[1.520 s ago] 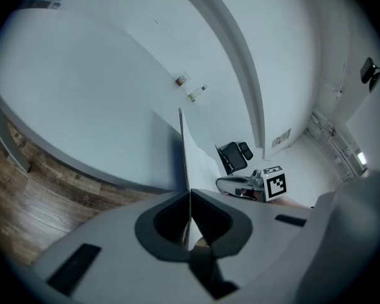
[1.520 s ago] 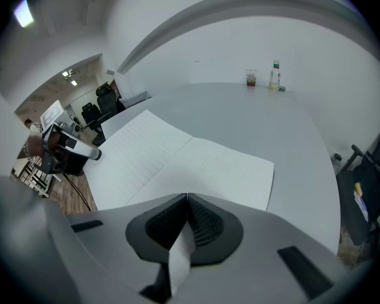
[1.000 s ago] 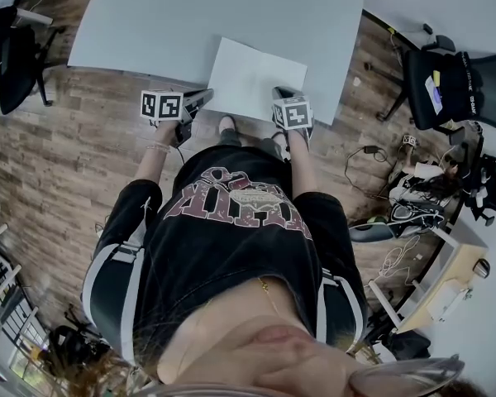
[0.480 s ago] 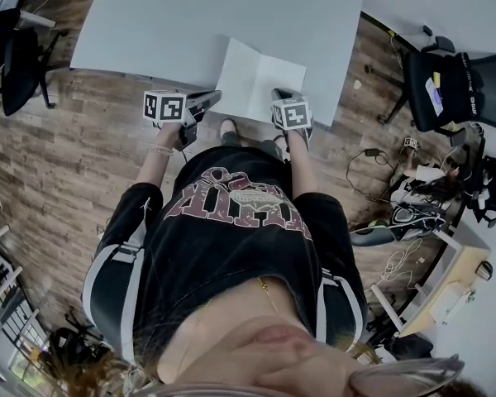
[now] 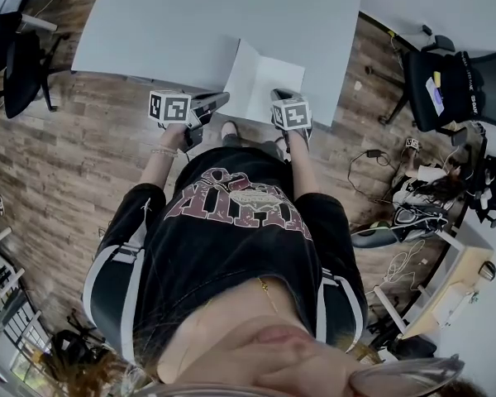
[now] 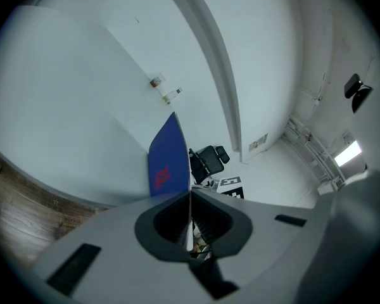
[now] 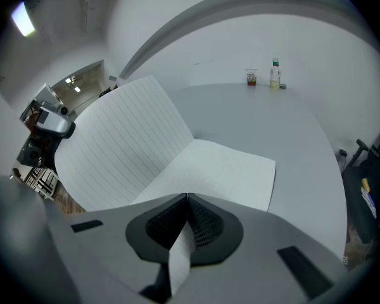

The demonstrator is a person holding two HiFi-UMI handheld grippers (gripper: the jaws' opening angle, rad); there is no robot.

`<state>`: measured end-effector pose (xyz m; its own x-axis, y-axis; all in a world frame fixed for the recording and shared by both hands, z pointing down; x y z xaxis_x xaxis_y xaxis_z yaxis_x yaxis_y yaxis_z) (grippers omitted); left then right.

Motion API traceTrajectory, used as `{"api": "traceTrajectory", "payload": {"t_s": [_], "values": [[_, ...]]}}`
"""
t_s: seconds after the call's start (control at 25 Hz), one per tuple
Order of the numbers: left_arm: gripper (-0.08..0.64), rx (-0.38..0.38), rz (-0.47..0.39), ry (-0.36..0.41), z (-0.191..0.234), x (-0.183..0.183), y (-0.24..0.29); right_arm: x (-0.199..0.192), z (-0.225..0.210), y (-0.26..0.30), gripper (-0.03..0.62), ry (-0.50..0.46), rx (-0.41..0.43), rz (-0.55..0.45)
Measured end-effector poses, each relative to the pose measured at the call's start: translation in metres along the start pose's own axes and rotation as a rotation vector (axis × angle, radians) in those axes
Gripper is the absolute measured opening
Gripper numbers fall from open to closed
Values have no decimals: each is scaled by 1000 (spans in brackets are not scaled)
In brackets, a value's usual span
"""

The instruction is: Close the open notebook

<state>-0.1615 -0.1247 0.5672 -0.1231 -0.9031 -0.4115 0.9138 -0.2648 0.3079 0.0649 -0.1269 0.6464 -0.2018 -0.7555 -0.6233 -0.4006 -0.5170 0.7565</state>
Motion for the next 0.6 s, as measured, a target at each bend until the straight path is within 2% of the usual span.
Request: {"api": "traceTrajectory", "payload": {"t_s": [0.4,0.6], "values": [[54,-46,5,-8,-9,-4,20,-2,-7,-3,19,-5,15,-2],[54,-71,-3,-44,-12,-6,25,-1,-8,-8,20,8,14,-14]]}}
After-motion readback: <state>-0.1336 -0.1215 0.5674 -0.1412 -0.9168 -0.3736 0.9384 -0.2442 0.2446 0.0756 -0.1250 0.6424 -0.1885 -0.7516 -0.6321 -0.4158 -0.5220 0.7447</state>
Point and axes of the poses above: the fingertips, and each gripper's own axes: y forward along the fingers, z to its left, x out of its top, the point moved 7 cm from there along -y, backward along the fingers, and after that the axes turned 4 degrees about -z, right-handed, at the moved point
